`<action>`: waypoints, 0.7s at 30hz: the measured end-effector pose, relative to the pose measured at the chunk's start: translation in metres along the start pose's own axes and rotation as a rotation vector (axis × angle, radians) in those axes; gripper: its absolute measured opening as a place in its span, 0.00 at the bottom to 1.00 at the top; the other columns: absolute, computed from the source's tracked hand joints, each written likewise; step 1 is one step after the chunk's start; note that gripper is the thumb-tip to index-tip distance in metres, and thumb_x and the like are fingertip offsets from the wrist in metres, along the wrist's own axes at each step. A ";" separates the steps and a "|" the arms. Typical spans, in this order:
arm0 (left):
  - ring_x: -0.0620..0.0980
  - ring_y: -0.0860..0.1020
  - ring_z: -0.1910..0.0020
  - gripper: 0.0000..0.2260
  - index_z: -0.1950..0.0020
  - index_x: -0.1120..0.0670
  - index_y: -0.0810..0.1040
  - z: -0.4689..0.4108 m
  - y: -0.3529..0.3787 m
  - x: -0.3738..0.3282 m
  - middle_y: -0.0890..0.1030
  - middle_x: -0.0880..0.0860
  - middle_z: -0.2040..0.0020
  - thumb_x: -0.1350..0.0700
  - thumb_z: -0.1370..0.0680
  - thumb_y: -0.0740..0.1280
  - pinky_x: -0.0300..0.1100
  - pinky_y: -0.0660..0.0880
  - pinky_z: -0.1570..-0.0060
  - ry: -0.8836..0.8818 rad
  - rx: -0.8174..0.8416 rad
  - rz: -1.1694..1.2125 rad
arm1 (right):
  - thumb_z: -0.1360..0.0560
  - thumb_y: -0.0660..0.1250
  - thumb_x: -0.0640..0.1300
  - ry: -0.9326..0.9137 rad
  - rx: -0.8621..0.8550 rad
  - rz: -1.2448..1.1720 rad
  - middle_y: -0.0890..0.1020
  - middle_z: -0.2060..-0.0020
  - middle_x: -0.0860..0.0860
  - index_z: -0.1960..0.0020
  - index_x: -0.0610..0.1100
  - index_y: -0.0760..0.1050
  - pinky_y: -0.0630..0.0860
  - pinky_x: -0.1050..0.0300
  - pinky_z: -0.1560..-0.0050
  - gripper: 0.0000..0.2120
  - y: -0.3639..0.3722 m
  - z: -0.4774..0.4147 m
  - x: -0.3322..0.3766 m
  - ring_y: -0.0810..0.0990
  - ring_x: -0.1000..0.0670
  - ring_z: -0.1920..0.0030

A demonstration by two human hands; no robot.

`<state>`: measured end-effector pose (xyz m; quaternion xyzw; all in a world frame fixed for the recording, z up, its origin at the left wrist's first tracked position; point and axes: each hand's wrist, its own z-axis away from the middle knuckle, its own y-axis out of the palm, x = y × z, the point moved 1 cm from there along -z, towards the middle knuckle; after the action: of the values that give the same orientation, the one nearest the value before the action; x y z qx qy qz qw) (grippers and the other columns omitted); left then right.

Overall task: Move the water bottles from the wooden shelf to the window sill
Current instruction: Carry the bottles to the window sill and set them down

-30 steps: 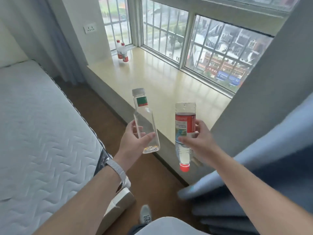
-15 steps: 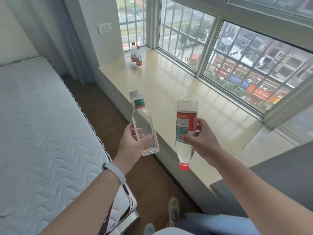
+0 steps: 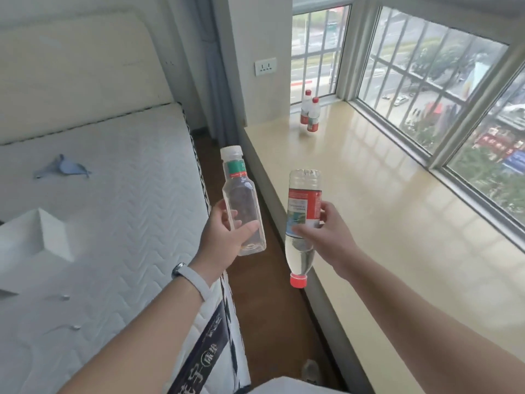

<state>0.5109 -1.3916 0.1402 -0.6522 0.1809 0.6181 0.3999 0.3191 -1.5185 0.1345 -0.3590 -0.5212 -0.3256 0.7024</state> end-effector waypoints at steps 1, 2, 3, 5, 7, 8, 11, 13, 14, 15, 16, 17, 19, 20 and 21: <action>0.30 0.78 0.51 0.26 0.42 0.35 0.72 -0.008 0.000 -0.005 0.78 0.39 0.47 0.36 0.38 0.74 0.26 0.75 0.67 0.009 -0.024 -0.005 | 0.37 0.78 0.49 -0.009 0.022 0.006 0.82 0.52 0.56 0.46 0.60 0.70 0.78 0.62 0.60 0.24 0.001 -0.011 0.002 0.83 0.61 0.58; 0.30 0.78 0.51 0.25 0.43 0.34 0.71 -0.015 0.001 -0.009 0.78 0.39 0.47 0.36 0.38 0.74 0.26 0.75 0.67 0.016 -0.043 -0.006 | 0.35 0.78 0.47 -0.014 0.041 0.012 0.82 0.52 0.55 0.46 0.59 0.71 0.78 0.63 0.61 0.24 0.001 -0.021 0.003 0.83 0.60 0.58; 0.30 0.78 0.51 0.24 0.44 0.34 0.71 -0.021 0.001 -0.011 0.78 0.39 0.47 0.36 0.38 0.73 0.25 0.75 0.67 0.020 -0.054 -0.004 | 0.35 0.78 0.46 -0.016 0.052 0.015 0.82 0.51 0.54 0.45 0.59 0.71 0.77 0.63 0.61 0.24 0.001 -0.030 0.005 0.83 0.60 0.59; 0.30 0.78 0.52 0.24 0.45 0.34 0.71 -0.031 0.000 -0.011 0.78 0.39 0.47 0.35 0.38 0.73 0.25 0.74 0.67 0.010 -0.071 -0.002 | 0.36 0.78 0.47 -0.006 0.059 0.026 0.82 0.52 0.54 0.45 0.58 0.71 0.78 0.61 0.59 0.24 0.001 -0.045 0.007 0.83 0.60 0.59; 0.31 0.78 0.52 0.24 0.44 0.34 0.71 -0.045 -0.001 -0.008 0.78 0.39 0.47 0.35 0.38 0.73 0.25 0.75 0.67 -0.005 -0.091 -0.018 | 0.37 0.78 0.50 0.003 0.073 0.038 0.82 0.52 0.55 0.46 0.59 0.71 0.78 0.62 0.61 0.24 0.000 -0.060 0.011 0.83 0.60 0.58; 0.31 0.78 0.52 0.25 0.44 0.35 0.72 -0.055 -0.002 -0.006 0.78 0.39 0.48 0.35 0.38 0.74 0.25 0.75 0.67 -0.012 -0.095 -0.018 | 0.38 0.77 0.50 0.007 0.084 0.043 0.82 0.52 0.56 0.45 0.59 0.71 0.77 0.64 0.62 0.24 -0.001 -0.070 0.013 0.83 0.61 0.58; 0.32 0.79 0.52 0.25 0.43 0.36 0.72 -0.090 -0.004 0.004 0.79 0.35 0.52 0.35 0.37 0.74 0.26 0.75 0.66 -0.020 -0.088 -0.005 | 0.40 0.76 0.53 0.019 0.078 0.052 0.82 0.52 0.56 0.45 0.59 0.72 0.77 0.63 0.61 0.25 0.000 -0.103 0.017 0.83 0.61 0.58; 0.32 0.79 0.51 0.26 0.42 0.35 0.72 -0.118 -0.005 0.008 0.78 0.32 0.51 0.35 0.37 0.75 0.27 0.76 0.66 -0.020 -0.063 -0.005 | 0.40 0.76 0.53 0.028 0.054 0.055 0.82 0.52 0.55 0.46 0.59 0.72 0.77 0.64 0.63 0.25 0.005 -0.126 0.018 0.83 0.60 0.59; 0.32 0.79 0.52 0.27 0.41 0.35 0.72 -0.133 -0.006 0.009 0.79 0.34 0.51 0.36 0.37 0.75 0.28 0.76 0.66 -0.018 -0.055 0.005 | 0.39 0.77 0.51 0.030 0.048 0.057 0.82 0.52 0.54 0.46 0.59 0.72 0.77 0.66 0.65 0.24 0.007 -0.137 0.018 0.83 0.60 0.59; 0.32 0.79 0.52 0.28 0.39 0.36 0.72 -0.150 -0.007 0.009 0.79 0.36 0.50 0.36 0.37 0.75 0.29 0.76 0.65 -0.016 -0.049 0.021 | 0.38 0.77 0.50 0.033 0.042 0.059 0.82 0.52 0.54 0.47 0.59 0.72 0.77 0.67 0.67 0.23 0.010 -0.149 0.020 0.83 0.60 0.59; 0.32 0.79 0.52 0.30 0.37 0.39 0.72 -0.167 -0.009 0.009 0.78 0.38 0.48 0.37 0.37 0.75 0.30 0.76 0.64 -0.013 -0.043 0.034 | 0.37 0.78 0.49 0.037 0.032 0.064 0.82 0.51 0.54 0.47 0.60 0.72 0.77 0.67 0.67 0.23 0.014 -0.162 0.022 0.83 0.60 0.59; 0.31 0.79 0.52 0.31 0.35 0.41 0.72 -0.184 -0.010 0.008 0.78 0.39 0.46 0.38 0.36 0.75 0.29 0.76 0.64 -0.010 -0.032 0.041 | 0.37 0.77 0.49 0.043 0.019 0.071 0.82 0.51 0.54 0.47 0.60 0.72 0.77 0.66 0.66 0.23 0.017 -0.175 0.025 0.83 0.60 0.59; 0.29 0.78 0.52 0.33 0.33 0.44 0.71 -0.219 -0.015 0.005 0.77 0.40 0.45 0.39 0.35 0.75 0.28 0.75 0.65 0.005 0.004 0.045 | 0.38 0.77 0.50 0.054 -0.015 0.091 0.82 0.51 0.55 0.47 0.60 0.71 0.78 0.62 0.62 0.24 0.025 -0.203 0.035 0.84 0.59 0.59; 0.29 0.78 0.52 0.33 0.33 0.44 0.70 -0.236 -0.018 0.003 0.77 0.40 0.44 0.38 0.35 0.75 0.28 0.75 0.64 0.016 0.022 0.041 | 0.38 0.77 0.50 0.056 -0.026 0.100 0.82 0.51 0.55 0.47 0.60 0.71 0.78 0.61 0.61 0.24 0.030 -0.218 0.041 0.84 0.59 0.59; 0.29 0.78 0.52 0.33 0.33 0.43 0.70 -0.253 -0.022 0.002 0.77 0.40 0.44 0.38 0.35 0.74 0.30 0.75 0.62 0.025 0.037 0.034 | 0.38 0.77 0.50 0.053 -0.032 0.109 0.82 0.51 0.55 0.47 0.60 0.71 0.78 0.62 0.62 0.23 0.036 -0.232 0.048 0.84 0.59 0.59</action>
<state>0.6947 -1.5664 0.1237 -0.6492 0.2083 0.6130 0.3992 0.4764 -1.6988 0.1285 -0.3895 -0.4766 -0.3045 0.7269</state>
